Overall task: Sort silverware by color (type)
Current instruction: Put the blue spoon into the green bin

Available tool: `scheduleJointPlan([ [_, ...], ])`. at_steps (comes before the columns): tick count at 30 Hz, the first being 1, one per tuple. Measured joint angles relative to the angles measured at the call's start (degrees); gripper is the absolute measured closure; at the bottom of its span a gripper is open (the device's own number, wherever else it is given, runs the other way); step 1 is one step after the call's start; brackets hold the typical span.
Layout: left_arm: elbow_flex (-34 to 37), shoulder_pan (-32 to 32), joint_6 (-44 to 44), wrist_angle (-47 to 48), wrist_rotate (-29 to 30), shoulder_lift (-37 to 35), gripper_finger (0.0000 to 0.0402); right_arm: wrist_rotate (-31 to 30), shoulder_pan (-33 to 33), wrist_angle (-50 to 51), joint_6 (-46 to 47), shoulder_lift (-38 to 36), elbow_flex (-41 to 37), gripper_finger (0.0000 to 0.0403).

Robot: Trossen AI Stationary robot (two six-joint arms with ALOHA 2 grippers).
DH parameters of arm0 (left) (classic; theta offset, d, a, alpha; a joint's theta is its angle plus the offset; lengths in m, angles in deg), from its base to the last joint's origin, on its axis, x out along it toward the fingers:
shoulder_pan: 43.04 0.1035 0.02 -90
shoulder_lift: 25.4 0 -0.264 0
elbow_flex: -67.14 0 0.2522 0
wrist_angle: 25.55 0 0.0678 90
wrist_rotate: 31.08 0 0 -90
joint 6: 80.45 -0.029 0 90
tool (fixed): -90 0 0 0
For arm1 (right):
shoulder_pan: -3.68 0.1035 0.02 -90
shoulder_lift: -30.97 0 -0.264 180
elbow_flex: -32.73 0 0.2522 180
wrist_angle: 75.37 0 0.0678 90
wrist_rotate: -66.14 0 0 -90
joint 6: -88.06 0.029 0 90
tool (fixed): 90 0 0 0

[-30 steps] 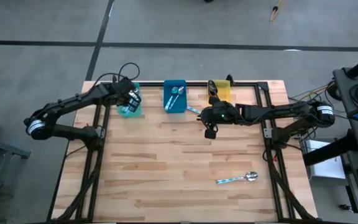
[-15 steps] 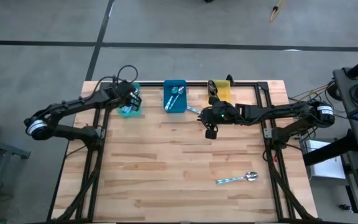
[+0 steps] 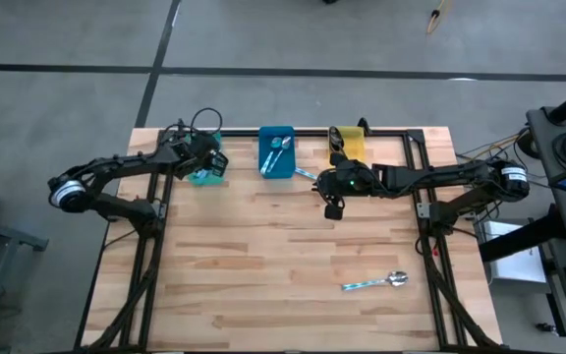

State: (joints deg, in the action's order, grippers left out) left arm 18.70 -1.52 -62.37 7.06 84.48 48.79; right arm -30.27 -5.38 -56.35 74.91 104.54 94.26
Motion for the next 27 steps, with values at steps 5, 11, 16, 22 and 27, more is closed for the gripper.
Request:
scheduleJointPlan([
  [5, -0.39, 0.00, 0.57, -0.03, 1.00, 3.76, 0.0384, 0.00, 0.00, 0.00, 0.00, 0.01, 0.00, 0.0360],
  [11, -1.69, 0.00, 0.46, -0.35, 2.43, 6.57, 0.0380, 0.00, 0.00, 0.00, -0.13, 0.01, 0.00, 0.0360],
  [16, -2.06, -0.07, 0.53, -0.79, 2.21, 7.90, 0.0372, 0.00, 0.00, 0.00, -0.13, 0.01, 0.00, 0.0360],
  [22, -2.08, -0.06, 1.09, -1.03, 2.03, 8.30, 0.0369, 0.00, 0.02, 0.00, -0.13, 0.01, 0.00, 0.0360],
  [27, -2.06, -0.04, 0.76, -1.42, 2.18, 8.30, 0.0369, 0.02, 0.02, 0.00, -0.02, 0.01, 0.00, 0.0360],
])
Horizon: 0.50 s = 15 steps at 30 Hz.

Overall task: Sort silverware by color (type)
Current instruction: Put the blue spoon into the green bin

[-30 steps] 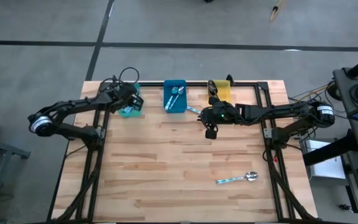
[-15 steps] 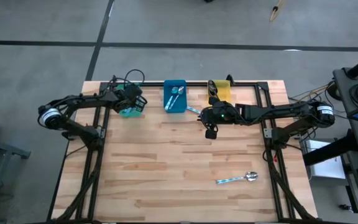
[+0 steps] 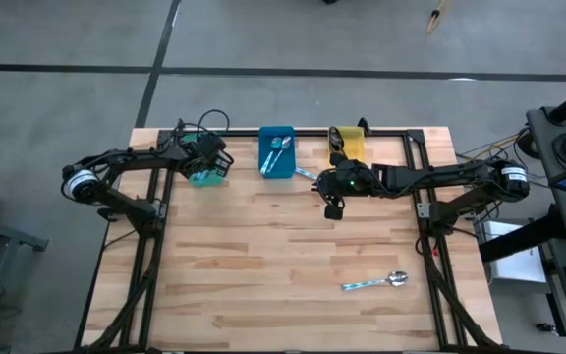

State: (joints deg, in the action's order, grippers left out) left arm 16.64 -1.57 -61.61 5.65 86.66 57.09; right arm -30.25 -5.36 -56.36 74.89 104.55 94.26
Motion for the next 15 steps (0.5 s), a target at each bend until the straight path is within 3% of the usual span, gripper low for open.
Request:
scheduleJointPlan([
  [15, -0.02, 0.00, -0.99, -0.38, 0.18, 0.00, 0.0368, 0.00, 0.00, 0.00, 0.02, 0.00, 0.00, 0.0360],
])
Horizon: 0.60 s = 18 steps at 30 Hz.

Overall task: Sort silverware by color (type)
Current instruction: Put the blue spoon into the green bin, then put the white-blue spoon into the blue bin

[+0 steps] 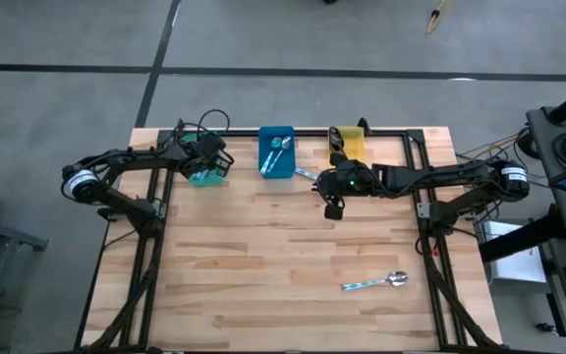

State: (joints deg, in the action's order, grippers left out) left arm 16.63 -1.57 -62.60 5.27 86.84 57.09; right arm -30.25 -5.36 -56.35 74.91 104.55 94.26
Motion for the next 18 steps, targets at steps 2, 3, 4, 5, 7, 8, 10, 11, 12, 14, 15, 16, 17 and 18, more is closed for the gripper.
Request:
scheduleJointPlan([
  [2, 0.00, 0.00, 0.00, 0.00, 0.00, 0.00, 0.0367, 0.00, 0.00, 0.00, -0.02, 0.00, 0.00, 0.0360],
  [3, 0.00, 0.00, 0.00, 0.00, 0.00, 0.00, 0.0366, 0.00, 0.00, -0.01, -0.02, 0.00, 0.00, 0.0360],
  [4, 0.00, 0.00, 0.00, 0.00, 0.00, 0.00, 0.0363, 0.00, 0.00, -0.01, -0.01, 0.00, 0.00, 0.0360],
  [5, 0.00, 0.00, 0.00, 0.00, 0.00, 0.00, 0.0360, 0.00, 0.00, -0.01, 0.00, 0.00, 0.00, 0.0360],
  [7, 0.00, 0.00, 0.00, 0.00, 0.00, 0.00, 0.0348, 0.00, -0.01, -0.01, 0.00, 0.00, 0.00, 0.0360],
  [8, 0.00, 0.00, 0.00, 0.00, 0.00, 0.00, 0.0342, 0.00, -0.01, -0.02, 0.02, 0.00, 0.00, 0.0360],
  [10, 0.00, 0.00, 0.00, 0.00, 0.00, 0.00, 0.0328, 0.00, 0.00, 0.00, 0.02, 0.00, 0.00, 0.0360],
  [11, 0.00, 0.00, 0.00, 0.00, 0.00, 0.00, 0.0321, 0.00, 0.00, -0.02, 0.02, 0.00, 0.00, 0.0360],
  [12, 0.00, 0.00, 0.00, 0.00, 0.00, 0.00, 0.0315, 0.00, 0.00, 0.00, 0.02, 0.00, 0.00, 0.0360],
  [14, 0.00, 0.00, 0.00, 0.00, 0.00, 0.00, 0.0303, 0.00, 0.00, 0.00, 0.02, 0.00, 0.00, 0.0360],
  [15, 0.00, 0.00, 0.00, 0.00, 0.00, 0.00, 0.0299, 0.00, -0.01, -0.01, 0.02, 0.00, 0.00, 0.0360],
  [16, 0.00, 0.00, 0.00, -0.02, 0.00, 0.00, 0.0294, 0.00, 0.00, 0.00, 0.02, 0.00, 0.00, 0.0360],
  [17, 0.00, 0.00, 0.00, 0.00, 0.00, -0.06, 0.0291, 0.00, 0.00, -0.01, 0.02, 0.00, 0.00, 0.0360],
  [18, 0.00, 0.00, -0.19, 0.04, 0.02, -0.23, 0.0288, 0.00, -0.02, -0.02, 0.02, 0.00, 0.00, 0.0360],
])
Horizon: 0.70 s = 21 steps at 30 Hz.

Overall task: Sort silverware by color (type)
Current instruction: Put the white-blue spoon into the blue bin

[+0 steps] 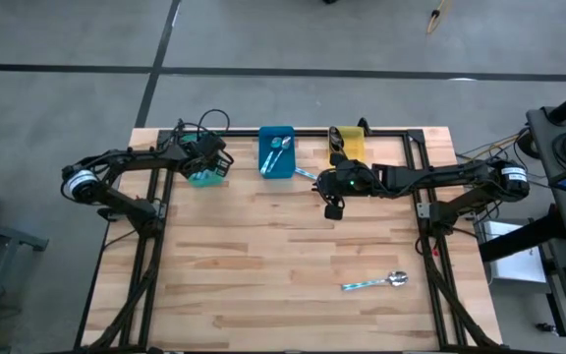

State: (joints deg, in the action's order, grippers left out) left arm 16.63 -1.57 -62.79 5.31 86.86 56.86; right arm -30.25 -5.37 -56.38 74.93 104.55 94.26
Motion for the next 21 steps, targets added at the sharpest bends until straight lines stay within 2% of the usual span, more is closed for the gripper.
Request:
scheduleJointPlan([
  [5, -1.29, -1.43, -2.17, 2.52, 0.39, -2.65, 0.0284, 0.01, 0.02, 0.02, 1.02, 0.00, 0.00, 0.0360],
  [10, -3.96, -5.07, -2.81, 6.70, 0.19, -7.22, 0.0284, 0.45, 0.04, 0.34, 5.81, 0.00, 0.00, 0.0360],
  [21, -4.83, -22.72, -2.16, 7.31, 0.07, -19.00, 0.0285, 0.87, 3.98, 0.46, 18.14, 0.02, 0.00, 0.0360],
])
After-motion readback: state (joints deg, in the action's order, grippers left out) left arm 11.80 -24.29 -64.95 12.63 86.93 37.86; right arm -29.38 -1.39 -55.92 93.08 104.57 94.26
